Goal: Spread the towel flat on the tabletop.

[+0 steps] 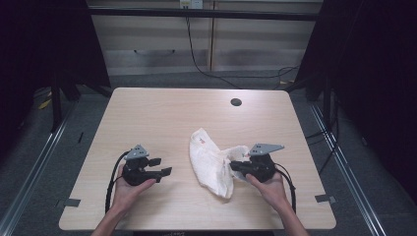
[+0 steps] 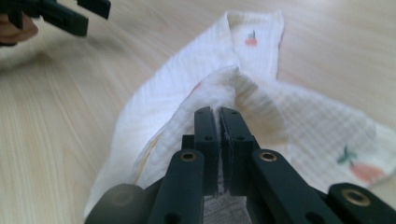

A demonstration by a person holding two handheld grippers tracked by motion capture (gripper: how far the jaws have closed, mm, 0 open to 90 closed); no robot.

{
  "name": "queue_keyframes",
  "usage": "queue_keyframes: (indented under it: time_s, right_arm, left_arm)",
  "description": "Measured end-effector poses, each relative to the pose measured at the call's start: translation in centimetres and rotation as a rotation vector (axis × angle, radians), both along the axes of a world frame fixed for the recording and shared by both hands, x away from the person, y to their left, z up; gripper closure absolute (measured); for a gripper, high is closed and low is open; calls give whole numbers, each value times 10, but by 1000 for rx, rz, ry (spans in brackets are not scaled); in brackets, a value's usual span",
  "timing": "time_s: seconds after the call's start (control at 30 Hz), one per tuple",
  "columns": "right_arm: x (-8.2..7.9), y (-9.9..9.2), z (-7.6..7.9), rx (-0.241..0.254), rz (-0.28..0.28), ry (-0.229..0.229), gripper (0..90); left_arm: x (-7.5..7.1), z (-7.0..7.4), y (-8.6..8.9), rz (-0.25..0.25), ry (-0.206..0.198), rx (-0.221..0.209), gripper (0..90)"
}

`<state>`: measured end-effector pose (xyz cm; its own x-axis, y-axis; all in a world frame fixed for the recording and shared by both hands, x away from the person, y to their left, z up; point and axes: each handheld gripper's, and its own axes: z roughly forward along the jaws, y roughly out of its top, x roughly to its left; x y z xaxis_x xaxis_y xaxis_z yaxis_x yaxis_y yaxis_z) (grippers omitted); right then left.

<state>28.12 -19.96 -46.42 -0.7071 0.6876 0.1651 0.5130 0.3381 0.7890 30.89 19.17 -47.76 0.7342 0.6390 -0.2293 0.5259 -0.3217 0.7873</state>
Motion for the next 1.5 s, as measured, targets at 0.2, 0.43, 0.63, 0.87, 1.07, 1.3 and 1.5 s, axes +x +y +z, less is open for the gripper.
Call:
queue_keyframes:
  time_s: [0.2,0.43,0.63,0.87,1.07,1.3,1.5]
  right_arm:
    - [-4,-4,-18,5,-13,42,864]
    - [6,20,-30,-33,32,73,864]
    - [2,38,-39,-31,89,84,865]
    - [-2,46,-39,-32,117,79,865]
    - [-4,44,-35,-23,108,64,864]
    - [-9,29,-23,-17,70,35,864]
    - [-17,9,-17,-29,27,31,865]
  left_arm:
    - [-1,2,-8,-34,-5,-8,472]
    - [-6,3,-25,-82,-12,-12,573]
    - [-6,1,-43,-113,4,-20,524]
    - [-10,-10,-76,-187,-2,80,520]
    - [-15,-16,-83,-189,-53,204,900]
    - [-6,-14,-64,-117,-31,163,900]
    - [-7,-17,-68,-140,-24,180,900]
